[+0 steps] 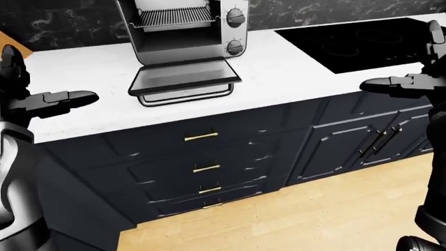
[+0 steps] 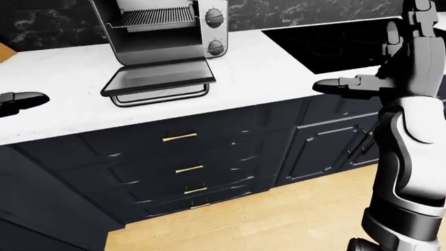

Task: Close the toaster oven door.

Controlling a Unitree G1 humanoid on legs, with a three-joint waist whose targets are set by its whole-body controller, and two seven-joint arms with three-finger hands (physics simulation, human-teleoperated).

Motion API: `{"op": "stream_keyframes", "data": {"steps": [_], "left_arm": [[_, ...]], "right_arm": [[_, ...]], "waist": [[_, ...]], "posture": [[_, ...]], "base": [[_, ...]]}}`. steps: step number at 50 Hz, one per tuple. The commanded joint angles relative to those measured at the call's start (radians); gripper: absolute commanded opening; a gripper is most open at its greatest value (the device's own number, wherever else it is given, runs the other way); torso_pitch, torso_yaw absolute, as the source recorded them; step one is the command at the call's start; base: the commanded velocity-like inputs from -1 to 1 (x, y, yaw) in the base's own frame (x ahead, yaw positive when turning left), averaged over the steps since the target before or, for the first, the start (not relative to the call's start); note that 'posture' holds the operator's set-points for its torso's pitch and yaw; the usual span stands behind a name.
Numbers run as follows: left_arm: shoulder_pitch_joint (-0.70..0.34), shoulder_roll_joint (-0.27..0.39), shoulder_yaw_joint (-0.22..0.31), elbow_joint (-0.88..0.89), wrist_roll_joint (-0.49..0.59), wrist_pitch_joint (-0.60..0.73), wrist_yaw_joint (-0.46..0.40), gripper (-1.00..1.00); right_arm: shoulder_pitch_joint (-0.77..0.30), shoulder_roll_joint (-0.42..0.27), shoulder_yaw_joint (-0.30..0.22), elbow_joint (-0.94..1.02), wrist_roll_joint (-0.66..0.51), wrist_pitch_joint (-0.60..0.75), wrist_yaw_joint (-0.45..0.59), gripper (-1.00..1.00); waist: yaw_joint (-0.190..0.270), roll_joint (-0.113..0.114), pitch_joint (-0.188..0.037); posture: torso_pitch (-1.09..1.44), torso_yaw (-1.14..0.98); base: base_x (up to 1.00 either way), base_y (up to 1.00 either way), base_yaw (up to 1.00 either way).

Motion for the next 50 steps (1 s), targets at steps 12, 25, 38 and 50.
{"op": "stream_keyframes", "data": {"steps": [12, 25, 38, 50], "left_arm": [[-0.024, 0.024, 0.019, -0.025, 0.003, -0.026, 0.005, 1.00], [-0.027, 0.031, 0.022, -0.025, -0.003, -0.022, 0.006, 1.00], [-0.026, 0.026, 0.016, -0.029, 0.007, -0.023, 0.001, 1.00], [-0.027, 0.028, 0.018, -0.029, 0.009, -0.021, 0.002, 1.00]], "right_arm": [[-0.024, -0.013, -0.001, -0.026, -0.006, -0.033, 0.004, 1.00], [-0.034, -0.015, -0.003, -0.037, 0.001, -0.019, 0.004, 1.00], [-0.031, -0.012, -0.002, -0.041, 0.002, -0.020, 0.001, 1.00], [-0.027, -0.012, -0.003, -0.039, 0.002, -0.025, 0.002, 1.00]], "waist": [[0.009, 0.014, -0.022], [0.014, -0.055, -0.027], [0.012, 0.032, -0.023], [0.009, -0.054, -0.024]], "posture": [[0.00, 0.00], [0.00, 0.00], [0.00, 0.00], [0.00, 0.00]], "base": [[0.07, 0.10, 0.00], [0.14, 0.00, 0.00], [0.14, 0.00, 0.00], [0.14, 0.00, 0.00]]}}
